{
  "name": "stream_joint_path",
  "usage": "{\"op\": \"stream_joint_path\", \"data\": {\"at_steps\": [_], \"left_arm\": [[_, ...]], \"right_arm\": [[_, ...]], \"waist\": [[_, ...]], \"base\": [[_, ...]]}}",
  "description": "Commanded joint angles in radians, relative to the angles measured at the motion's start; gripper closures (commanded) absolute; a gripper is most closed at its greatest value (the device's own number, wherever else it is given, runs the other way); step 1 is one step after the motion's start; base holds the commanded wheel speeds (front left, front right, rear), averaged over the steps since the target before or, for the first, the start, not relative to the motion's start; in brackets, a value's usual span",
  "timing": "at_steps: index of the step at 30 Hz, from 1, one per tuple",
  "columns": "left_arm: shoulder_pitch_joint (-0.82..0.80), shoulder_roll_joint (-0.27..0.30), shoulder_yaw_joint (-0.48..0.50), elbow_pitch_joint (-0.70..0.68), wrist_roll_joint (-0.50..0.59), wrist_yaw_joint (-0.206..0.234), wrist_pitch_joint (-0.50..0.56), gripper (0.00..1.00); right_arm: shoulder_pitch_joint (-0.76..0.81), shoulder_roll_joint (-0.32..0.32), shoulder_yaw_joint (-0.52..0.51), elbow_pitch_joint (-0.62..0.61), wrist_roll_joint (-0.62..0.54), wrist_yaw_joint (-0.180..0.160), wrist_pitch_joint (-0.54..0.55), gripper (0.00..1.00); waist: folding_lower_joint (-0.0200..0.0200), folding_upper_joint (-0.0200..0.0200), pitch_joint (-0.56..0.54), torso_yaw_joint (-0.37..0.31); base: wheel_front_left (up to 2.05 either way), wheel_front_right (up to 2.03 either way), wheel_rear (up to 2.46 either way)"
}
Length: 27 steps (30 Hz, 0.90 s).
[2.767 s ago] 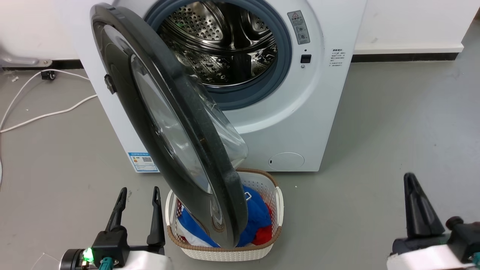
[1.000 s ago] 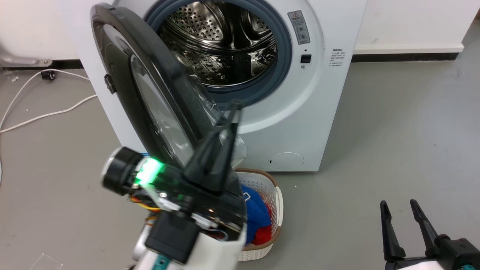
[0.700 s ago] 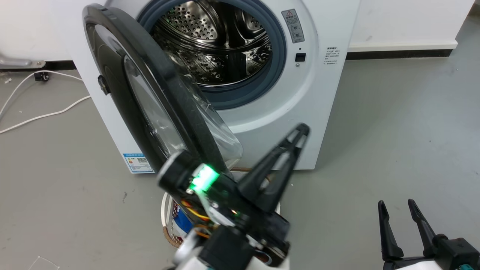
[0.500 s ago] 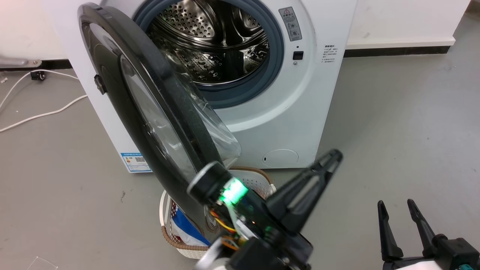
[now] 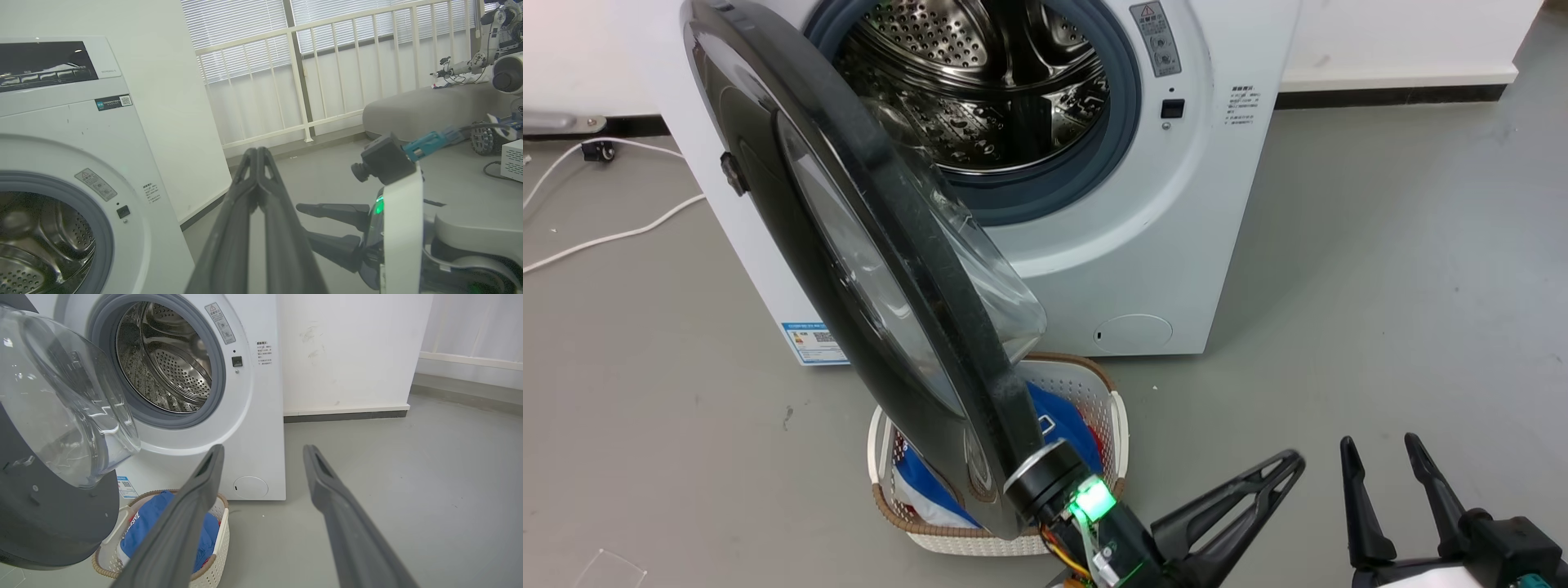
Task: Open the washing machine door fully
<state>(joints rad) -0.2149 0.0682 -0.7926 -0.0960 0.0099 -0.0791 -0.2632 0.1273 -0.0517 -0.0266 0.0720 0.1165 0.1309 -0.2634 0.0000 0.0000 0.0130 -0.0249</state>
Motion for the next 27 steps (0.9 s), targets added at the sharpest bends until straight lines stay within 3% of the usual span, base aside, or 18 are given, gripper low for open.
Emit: {"op": "stream_joint_path", "data": {"at_steps": [1,12,27], "left_arm": [[0.019,0.009,-0.003,0.019,-0.007,0.003,-0.002,1.00],[0.083,0.043,0.031,0.131,-0.041,0.026,-0.002,1.00],[0.074,0.045,0.208,0.219,-0.077,0.081,-0.002,1.00]], "right_arm": [[-0.015,0.003,0.001,0.003,0.004,0.000,-0.002,0.00],[-0.042,0.003,-0.005,0.004,-0.002,0.000,-0.002,0.00],[-0.068,0.003,-0.002,0.010,-0.005,0.000,-0.002,0.00]], "waist": [[0.0000,0.0000,0.007,0.001],[0.0000,0.0000,0.057,0.008],[0.0000,0.0000,0.093,0.014]], "base": [[0.00,0.00,0.00],[0.00,0.00,0.00],[0.00,0.00,0.00]]}}
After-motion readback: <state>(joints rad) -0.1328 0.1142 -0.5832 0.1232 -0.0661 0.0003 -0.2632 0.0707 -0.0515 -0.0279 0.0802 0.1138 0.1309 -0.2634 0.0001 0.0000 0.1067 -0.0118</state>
